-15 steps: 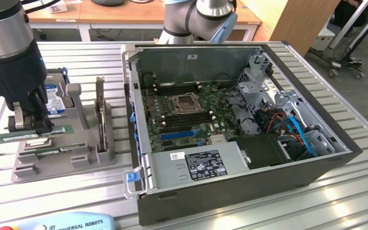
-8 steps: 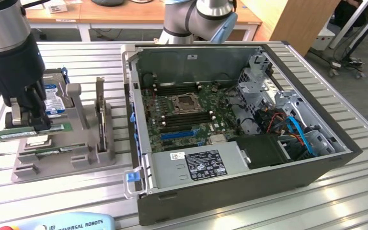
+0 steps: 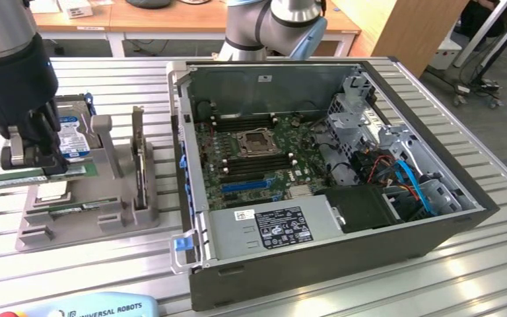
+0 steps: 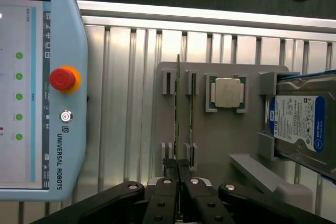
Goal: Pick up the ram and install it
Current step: 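Pick up the ram and move it above insertion slot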
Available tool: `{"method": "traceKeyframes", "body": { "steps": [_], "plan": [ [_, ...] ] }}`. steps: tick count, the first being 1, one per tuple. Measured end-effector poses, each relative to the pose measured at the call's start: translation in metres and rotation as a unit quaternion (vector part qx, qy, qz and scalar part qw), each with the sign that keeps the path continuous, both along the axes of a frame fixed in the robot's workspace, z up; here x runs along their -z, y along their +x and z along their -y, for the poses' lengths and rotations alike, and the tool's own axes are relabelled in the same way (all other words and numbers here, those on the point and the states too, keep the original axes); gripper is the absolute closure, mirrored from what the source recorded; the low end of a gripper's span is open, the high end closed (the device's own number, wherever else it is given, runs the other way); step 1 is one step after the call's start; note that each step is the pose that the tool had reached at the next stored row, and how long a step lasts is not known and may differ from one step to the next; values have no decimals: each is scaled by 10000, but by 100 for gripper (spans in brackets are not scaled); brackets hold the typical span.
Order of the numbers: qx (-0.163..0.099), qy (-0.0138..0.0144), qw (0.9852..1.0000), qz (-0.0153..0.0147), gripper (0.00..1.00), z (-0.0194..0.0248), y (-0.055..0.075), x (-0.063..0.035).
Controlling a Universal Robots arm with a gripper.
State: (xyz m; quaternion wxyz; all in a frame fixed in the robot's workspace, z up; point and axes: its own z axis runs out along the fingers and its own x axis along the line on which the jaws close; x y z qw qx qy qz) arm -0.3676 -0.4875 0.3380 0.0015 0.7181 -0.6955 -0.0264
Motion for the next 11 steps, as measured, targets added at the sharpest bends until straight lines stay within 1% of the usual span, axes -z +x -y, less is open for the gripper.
{"method": "traceKeyframes", "body": {
  "steps": [11],
  "plan": [
    [0, 0, 10000, 0, 88, 0, 0, -117]
  ]
}}
